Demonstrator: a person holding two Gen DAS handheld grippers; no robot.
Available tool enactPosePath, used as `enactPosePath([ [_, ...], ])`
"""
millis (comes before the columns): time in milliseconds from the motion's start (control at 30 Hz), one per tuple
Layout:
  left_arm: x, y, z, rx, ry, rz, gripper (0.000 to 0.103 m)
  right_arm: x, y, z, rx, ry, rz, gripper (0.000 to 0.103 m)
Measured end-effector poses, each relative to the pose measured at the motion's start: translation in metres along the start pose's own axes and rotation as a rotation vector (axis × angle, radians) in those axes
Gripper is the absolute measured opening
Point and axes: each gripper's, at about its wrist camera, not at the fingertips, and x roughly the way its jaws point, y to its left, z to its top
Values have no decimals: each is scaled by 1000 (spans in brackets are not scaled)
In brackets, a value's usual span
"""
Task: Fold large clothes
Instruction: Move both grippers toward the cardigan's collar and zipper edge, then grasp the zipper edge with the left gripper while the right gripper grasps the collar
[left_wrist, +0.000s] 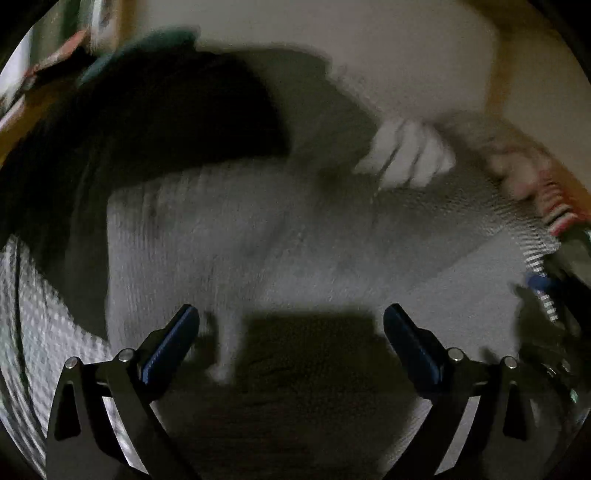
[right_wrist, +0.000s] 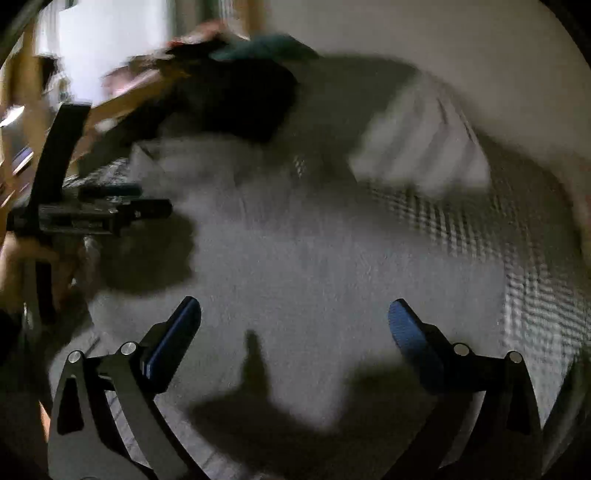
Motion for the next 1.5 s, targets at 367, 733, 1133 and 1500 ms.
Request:
enactPosePath([
  [367,95,-7,103,399,283,-141,98,91,-78,92,-136,215,259,100],
  [733,149,-5,98,496,406,-141,98,163,-101,93,-177,410,354,100],
  [1133,116,13,101,324,313,-184,44,146,-104,104,-73,363,640,14],
  [1500,107,-18,74,504,303,-154,83,153,-62,90,-152,421,430,38],
])
